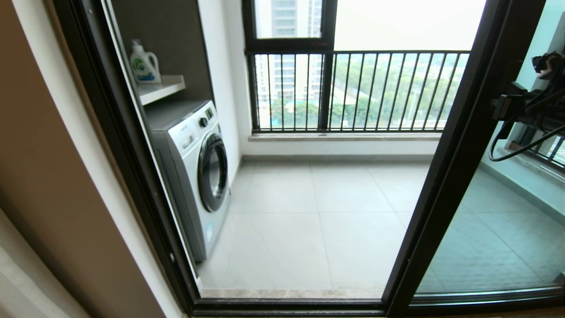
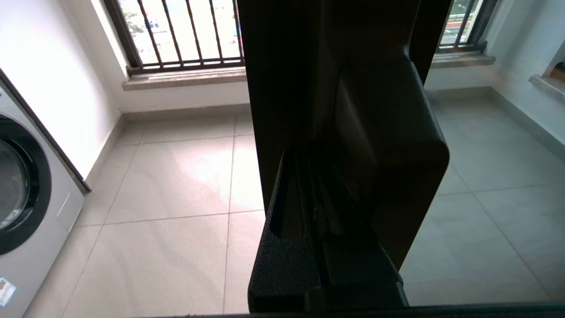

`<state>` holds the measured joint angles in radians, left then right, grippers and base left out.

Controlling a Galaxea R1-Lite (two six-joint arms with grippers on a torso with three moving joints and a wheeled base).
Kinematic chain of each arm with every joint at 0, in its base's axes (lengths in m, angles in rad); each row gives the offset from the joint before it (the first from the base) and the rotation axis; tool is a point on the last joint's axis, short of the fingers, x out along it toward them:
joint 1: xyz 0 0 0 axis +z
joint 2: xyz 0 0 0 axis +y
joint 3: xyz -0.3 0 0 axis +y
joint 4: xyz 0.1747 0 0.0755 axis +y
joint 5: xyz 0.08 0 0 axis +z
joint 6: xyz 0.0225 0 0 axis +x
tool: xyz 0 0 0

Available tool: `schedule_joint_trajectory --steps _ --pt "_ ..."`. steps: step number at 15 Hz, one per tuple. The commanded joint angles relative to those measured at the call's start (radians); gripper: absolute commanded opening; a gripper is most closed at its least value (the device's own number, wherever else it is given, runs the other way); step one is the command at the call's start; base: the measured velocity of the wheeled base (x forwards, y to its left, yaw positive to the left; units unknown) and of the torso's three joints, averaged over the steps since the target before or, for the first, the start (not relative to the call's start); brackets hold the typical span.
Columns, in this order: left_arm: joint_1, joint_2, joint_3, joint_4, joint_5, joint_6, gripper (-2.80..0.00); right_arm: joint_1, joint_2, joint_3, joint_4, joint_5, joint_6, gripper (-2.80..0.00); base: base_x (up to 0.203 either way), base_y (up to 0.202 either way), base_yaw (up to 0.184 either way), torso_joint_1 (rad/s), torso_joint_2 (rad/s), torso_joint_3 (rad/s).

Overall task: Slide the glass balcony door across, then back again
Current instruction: Open the slid door

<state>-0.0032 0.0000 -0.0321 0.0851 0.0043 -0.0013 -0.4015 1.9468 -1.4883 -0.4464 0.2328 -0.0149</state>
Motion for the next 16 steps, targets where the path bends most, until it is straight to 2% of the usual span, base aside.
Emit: schedule_joint_trajectory --steps 1,16 --pt "0.000 0.002 0.000 0.001 0.000 0.000 -2.80 -0.003 0.004 0.002 -0.003 0.008 0.000 -2.80 0.000 0.000 0.000 0.000 0.00 0.000" --pt "0.000 0.002 0.000 0.001 0.000 0.000 -2.80 0.001 -0.039 0.016 -0.003 0.016 0.001 -2.80 0.000 0.000 0.000 0.000 0.00 0.000"
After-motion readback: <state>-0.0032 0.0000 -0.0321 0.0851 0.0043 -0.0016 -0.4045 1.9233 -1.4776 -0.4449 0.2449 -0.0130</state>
